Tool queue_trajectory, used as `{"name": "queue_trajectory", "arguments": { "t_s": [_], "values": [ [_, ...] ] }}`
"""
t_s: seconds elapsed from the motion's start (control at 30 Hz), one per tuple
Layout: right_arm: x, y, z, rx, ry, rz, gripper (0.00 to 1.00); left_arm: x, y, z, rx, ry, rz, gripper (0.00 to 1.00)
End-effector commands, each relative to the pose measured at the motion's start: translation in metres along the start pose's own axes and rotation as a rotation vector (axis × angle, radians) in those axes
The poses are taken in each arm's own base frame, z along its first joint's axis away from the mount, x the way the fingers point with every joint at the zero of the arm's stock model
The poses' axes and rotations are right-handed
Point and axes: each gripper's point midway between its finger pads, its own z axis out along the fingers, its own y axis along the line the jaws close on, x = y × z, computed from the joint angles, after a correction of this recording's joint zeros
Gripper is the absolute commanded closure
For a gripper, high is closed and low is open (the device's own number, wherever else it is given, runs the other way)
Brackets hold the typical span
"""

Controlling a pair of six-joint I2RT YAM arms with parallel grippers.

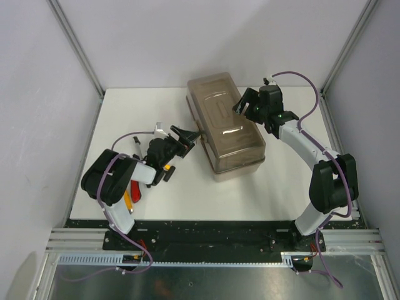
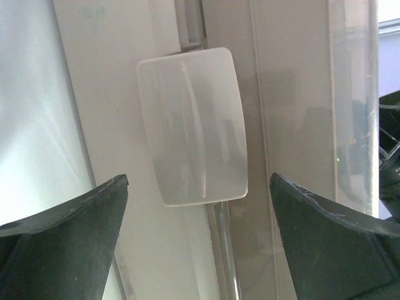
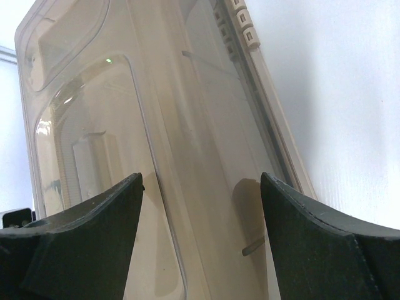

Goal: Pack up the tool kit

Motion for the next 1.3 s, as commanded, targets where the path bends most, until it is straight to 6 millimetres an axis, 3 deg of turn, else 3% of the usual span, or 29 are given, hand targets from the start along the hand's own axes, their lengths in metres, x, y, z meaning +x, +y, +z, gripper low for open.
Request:
{"name": "queue_trajectory", "arguments": {
  "t_s": [0.0, 0.2, 0.53, 0.87, 1.13, 1.27],
  "values": [
    [0.102, 0.016, -0.005, -0.08, 0.367, 0.028, 0.23, 0.025, -0.04, -0.009, 0.138, 0.08, 0.107, 0.01],
    [0.102, 0.016, -0.005, -0.08, 0.367, 0.028, 0.23, 0.022, -0.04, -0.011, 0.133, 0.063, 0.131, 0.01],
    [0.1, 0.016, -0.006, -0.078, 0.362, 0.027, 0.23, 0.025, -0.027, -0.002, 0.088, 0.087, 0.169, 0.14],
    [0.099, 0.016, -0.007, -0.077, 0.36, 0.024, 0.23, 0.021, -0.059, 0.01, 0.196, 0.09, 0.199, 0.34],
    [0.095, 0.014, -0.008, -0.074, 0.347, 0.023, 0.23, 0.019, -0.077, 0.003, 0.318, 0.08, 0.154, 0.34],
    [0.095, 0.014, -0.007, -0.074, 0.348, 0.026, 0.23, 0.008, -0.089, -0.007, 0.437, 0.047, 0.065, 0.32]
  ]
}}
